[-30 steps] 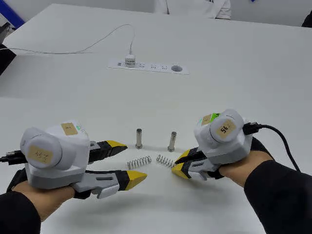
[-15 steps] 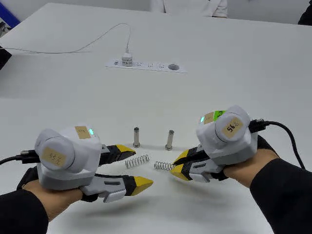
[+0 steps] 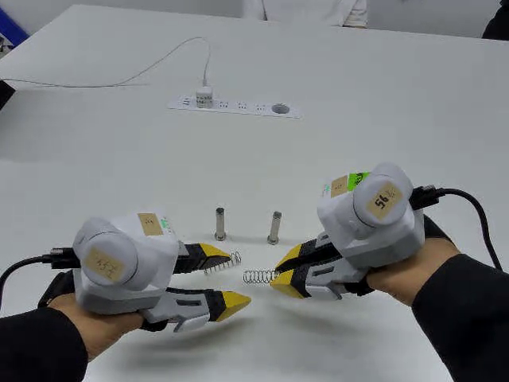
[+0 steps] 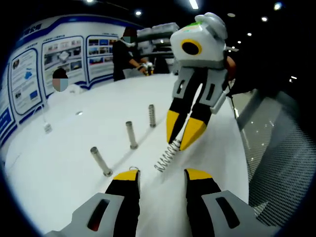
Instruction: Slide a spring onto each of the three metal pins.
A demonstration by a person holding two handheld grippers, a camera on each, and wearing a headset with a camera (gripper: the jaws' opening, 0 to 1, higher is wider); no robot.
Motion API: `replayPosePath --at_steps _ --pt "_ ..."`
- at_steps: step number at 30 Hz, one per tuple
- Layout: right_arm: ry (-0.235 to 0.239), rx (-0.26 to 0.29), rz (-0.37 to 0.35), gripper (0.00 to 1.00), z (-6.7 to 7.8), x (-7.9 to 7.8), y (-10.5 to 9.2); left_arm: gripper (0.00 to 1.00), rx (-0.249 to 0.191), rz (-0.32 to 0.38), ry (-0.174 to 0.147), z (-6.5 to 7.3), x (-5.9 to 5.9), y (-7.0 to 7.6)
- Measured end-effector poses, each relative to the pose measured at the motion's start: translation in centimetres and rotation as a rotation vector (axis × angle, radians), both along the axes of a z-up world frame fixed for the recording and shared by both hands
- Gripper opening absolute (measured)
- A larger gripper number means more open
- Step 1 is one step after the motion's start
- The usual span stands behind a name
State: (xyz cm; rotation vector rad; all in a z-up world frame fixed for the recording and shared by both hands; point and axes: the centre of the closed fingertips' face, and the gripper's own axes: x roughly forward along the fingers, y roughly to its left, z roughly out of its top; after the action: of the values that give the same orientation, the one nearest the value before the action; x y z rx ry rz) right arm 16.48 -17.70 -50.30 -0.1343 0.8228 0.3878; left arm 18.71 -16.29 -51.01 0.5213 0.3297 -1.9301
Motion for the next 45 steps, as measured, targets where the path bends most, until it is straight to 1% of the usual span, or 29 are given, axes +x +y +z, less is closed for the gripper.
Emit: replayPosePath --at_steps 5,8,11,16,19,23,25,27,28,30,35,40,41,45 --pt "0.014 0.016 0.016 0.11 0.4 0.0 0.7 0.33 -0.007 -0.031 -0.025 -0.1 -0.4 0.1" --pt "0.021 0.025 0.023 0.11 0.6 -0.1 1.1 0.28 -0.012 -0.051 -0.042 -0.1 -0.7 0.2" --pt "0.029 0.031 0.033 0.11 0.7 -0.1 1.5 0.23 -0.02 -0.075 -0.071 -0.3 -0.9 0.4" --pt "0.04 0.037 0.045 0.11 0.9 -0.2 1.9 0.17 -0.028 -0.104 -0.098 -0.3 -1.3 0.5" --pt "0.047 0.046 0.048 0.11 1.0 -0.4 2.1 0.12 -0.032 -0.113 -0.111 -0.4 -1.4 0.5" --pt "0.042 0.052 0.045 0.11 1.4 -0.3 2.2 0.12 -0.036 -0.119 -0.118 -0.3 -1.6 0.5" --pt "0.03 0.065 0.041 0.11 1.8 -0.2 2.3 0.12 -0.036 -0.12 -0.117 -0.3 -1.7 0.5" --pt "0.019 0.071 0.035 0.12 2.1 0.0 2.2 0.11 -0.033 -0.116 -0.106 -0.2 -1.8 0.5" --pt "0.015 0.073 0.033 0.12 2.2 0.0 2.2 0.11 -0.033 -0.113 -0.1 -0.2 -1.8 0.5" --pt "0.001 0.077 0.029 0.12 2.4 0.2 2.3 0.11 -0.025 -0.103 -0.078 -0.1 -1.8 0.4" --pt "-0.019 0.075 0.032 0.12 2.8 0.5 2.5 0.11 -0.011 -0.093 -0.046 0.0 -2.0 0.4" --pt "-0.045 0.074 0.035 0.12 3.2 0.9 2.8 0.11 -0.013 -0.089 -0.021 0.2 -2.3 0.4" --pt "-0.051 0.073 0.036 0.12 3.3 1.0 2.8 0.11 -0.012 -0.089 -0.009 0.3 -2.4 0.4" --pt "-0.068 0.073 0.038 0.12 3.6 1.3 2.9 0.11 -0.011 -0.093 0.005 0.4 -2.7 0.2"
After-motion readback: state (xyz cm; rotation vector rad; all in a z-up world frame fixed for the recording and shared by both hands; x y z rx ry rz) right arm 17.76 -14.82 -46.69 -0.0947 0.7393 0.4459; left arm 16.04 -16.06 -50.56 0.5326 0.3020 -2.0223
